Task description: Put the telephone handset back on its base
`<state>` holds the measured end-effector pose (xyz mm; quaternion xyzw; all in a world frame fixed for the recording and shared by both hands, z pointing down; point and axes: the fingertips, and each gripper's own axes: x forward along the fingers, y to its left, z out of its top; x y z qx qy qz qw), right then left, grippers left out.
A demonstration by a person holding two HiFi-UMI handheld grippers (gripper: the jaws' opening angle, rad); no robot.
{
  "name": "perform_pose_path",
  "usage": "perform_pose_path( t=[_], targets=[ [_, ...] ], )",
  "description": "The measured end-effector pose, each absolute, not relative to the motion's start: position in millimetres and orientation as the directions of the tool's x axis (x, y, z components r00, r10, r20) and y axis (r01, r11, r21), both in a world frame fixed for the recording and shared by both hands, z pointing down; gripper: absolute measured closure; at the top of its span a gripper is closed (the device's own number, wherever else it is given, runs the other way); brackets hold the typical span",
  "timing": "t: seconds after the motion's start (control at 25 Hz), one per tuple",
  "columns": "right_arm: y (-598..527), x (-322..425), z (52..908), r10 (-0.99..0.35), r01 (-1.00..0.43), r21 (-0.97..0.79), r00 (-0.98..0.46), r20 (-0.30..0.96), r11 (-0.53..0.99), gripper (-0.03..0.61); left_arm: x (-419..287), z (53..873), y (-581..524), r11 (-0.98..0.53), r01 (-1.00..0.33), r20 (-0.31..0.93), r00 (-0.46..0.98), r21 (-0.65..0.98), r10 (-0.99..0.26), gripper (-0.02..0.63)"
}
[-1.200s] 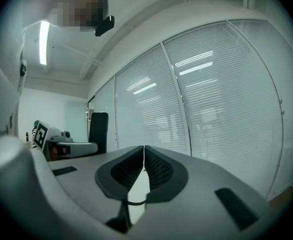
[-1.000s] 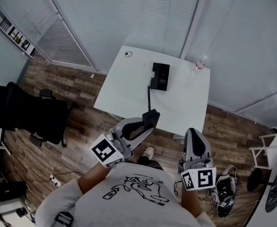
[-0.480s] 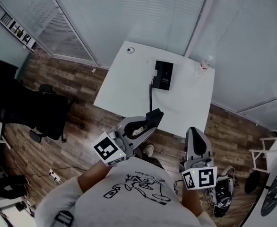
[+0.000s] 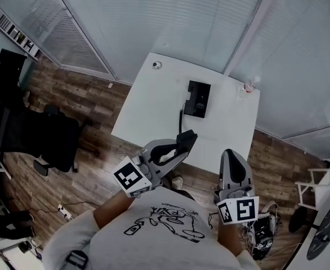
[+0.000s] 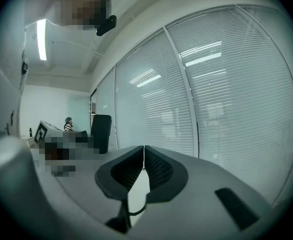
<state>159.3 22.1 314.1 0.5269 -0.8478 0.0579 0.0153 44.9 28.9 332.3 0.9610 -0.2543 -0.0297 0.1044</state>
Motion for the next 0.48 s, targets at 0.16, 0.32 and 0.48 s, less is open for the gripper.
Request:
perform_pose_path(
  t=[0.16,0.32,0.48],
  targets=[
    [-23,142,315,-0.891,-0.896,-0.076,-0.444,0.092,0.438,0.572,32,335,-14,-0.853,-0.467,-0.011,0.876,0.232,-0.482,0.541],
    [-60,127,314,-0.893,-0.898,-0.066,-0.440,0.096,0.436,0.572,20,337,-54,-0.857,-0.453,-0.018,0.882,0.246,-0.471,0.541],
    [-90,115,313,-0.898,-0.903,-0.061,-0.430,0.096,0.425,0.572,9,338,-87,-0.864,-0.435,-0.023,0.890,0.253,-0.455,0.541]
  ],
)
